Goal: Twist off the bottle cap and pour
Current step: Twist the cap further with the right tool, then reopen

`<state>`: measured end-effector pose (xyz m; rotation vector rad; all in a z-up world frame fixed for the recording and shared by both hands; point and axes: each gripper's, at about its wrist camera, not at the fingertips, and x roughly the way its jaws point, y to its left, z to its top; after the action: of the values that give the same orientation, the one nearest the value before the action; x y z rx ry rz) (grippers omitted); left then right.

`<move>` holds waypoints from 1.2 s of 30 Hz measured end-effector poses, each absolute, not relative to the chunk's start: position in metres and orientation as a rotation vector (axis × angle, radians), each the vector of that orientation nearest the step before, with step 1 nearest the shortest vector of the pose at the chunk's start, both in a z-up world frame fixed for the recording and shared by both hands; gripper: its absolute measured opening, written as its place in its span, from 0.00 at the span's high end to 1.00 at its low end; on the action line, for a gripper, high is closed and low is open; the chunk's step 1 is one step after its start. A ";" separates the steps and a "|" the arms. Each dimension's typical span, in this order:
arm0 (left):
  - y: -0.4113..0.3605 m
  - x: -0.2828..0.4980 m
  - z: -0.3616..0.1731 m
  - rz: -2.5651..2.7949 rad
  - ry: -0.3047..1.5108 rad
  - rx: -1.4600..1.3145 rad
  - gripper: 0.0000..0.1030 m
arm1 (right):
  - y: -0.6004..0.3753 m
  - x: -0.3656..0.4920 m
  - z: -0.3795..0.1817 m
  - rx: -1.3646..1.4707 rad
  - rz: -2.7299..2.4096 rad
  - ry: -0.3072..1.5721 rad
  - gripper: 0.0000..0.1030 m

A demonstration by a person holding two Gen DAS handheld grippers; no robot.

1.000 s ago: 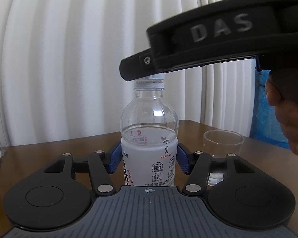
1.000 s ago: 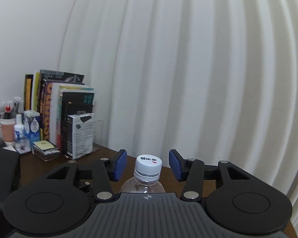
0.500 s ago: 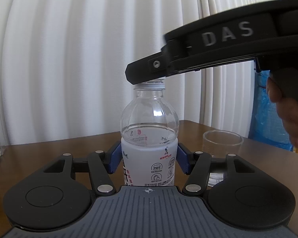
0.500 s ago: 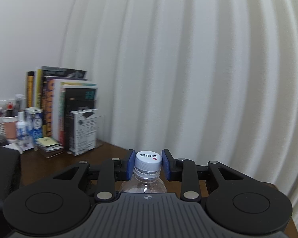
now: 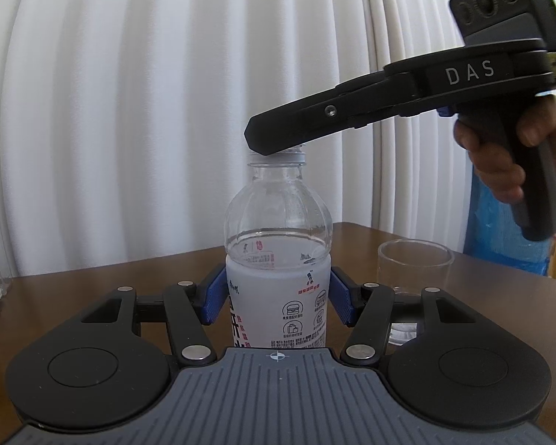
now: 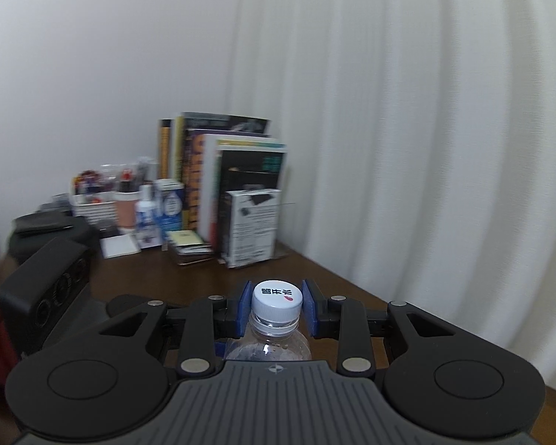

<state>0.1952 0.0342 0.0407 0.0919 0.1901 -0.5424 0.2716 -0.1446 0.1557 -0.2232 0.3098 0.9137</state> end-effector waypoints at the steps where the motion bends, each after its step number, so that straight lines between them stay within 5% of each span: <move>1: 0.034 0.196 0.040 -0.543 0.189 0.092 0.44 | -0.146 0.274 0.156 -0.221 0.933 0.311 0.69; 11: 0.033 0.196 0.041 -0.541 0.188 0.097 0.44 | -0.148 0.271 0.151 -0.219 0.921 0.256 0.67; 13: 0.033 0.195 0.041 -0.540 0.189 0.095 0.44 | -0.147 0.268 0.150 -0.226 0.883 0.244 0.55; 19: 0.032 0.196 0.041 -0.539 0.193 0.090 0.44 | -0.133 0.242 0.152 -0.209 0.687 0.172 0.48; 32: 0.031 0.196 0.040 -0.538 0.198 0.077 0.44 | -0.080 0.218 0.124 -0.168 0.287 0.172 0.51; 36: 0.031 0.195 0.041 -0.539 0.200 0.078 0.44 | -0.076 0.220 0.122 -0.161 0.269 0.188 0.64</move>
<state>0.1955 0.0307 0.0406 0.0783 0.1996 -0.5385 0.2197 -0.0755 0.1217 -0.1615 0.1878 0.2692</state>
